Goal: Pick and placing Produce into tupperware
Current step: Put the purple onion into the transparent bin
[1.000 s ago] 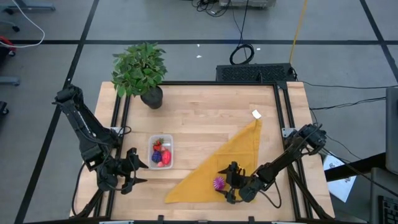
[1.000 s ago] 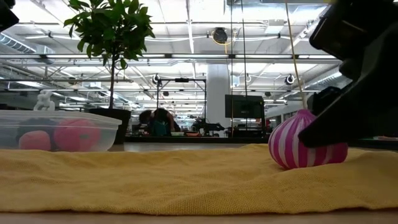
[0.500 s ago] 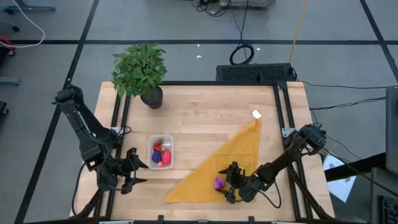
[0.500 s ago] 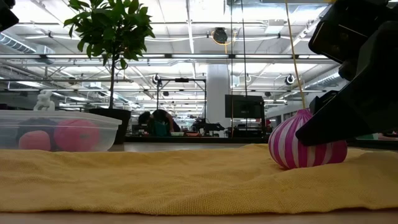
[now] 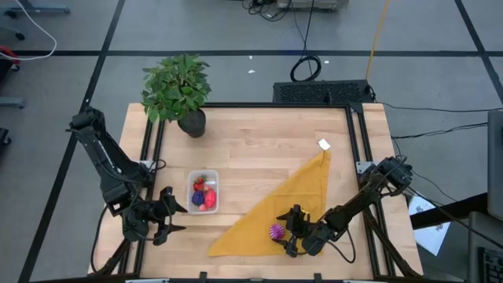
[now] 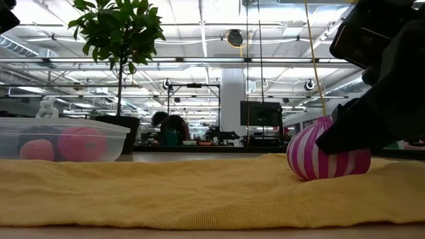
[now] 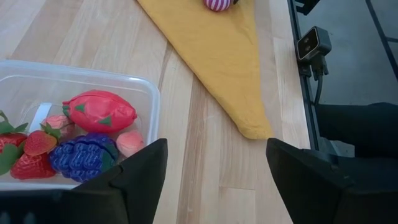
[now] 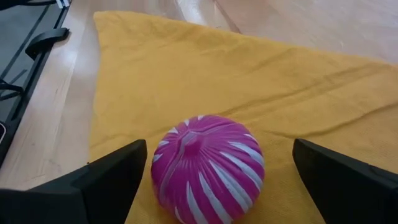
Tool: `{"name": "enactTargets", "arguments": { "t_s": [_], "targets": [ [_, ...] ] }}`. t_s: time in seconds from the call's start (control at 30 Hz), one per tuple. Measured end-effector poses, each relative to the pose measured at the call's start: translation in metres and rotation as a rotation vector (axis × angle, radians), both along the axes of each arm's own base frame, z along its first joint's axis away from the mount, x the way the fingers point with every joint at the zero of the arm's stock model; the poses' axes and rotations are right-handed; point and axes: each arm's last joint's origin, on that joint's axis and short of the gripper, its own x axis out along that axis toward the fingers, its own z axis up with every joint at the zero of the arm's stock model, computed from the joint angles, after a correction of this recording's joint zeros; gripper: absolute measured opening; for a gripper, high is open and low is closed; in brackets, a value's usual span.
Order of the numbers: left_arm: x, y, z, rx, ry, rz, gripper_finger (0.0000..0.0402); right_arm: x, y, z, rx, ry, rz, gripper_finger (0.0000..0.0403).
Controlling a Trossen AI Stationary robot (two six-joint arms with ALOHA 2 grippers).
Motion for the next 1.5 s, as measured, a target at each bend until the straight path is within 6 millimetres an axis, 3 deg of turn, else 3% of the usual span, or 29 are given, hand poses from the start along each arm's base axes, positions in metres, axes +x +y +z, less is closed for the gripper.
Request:
{"name": "enactTargets", "arguments": {
  "t_s": [0.9,1.5],
  "targets": [
    [0.0000,0.0000,0.0000,-0.005,0.001,0.005,0.0278,0.0009,-0.0035,-0.0024,0.040,0.043,0.000,0.0389],
    [0.0000,0.0000,0.0000,-0.003,0.001,0.003,0.0278,0.0020,-0.0025,-0.0009,0.038,0.027,0.015,0.0275]
  ]
}}
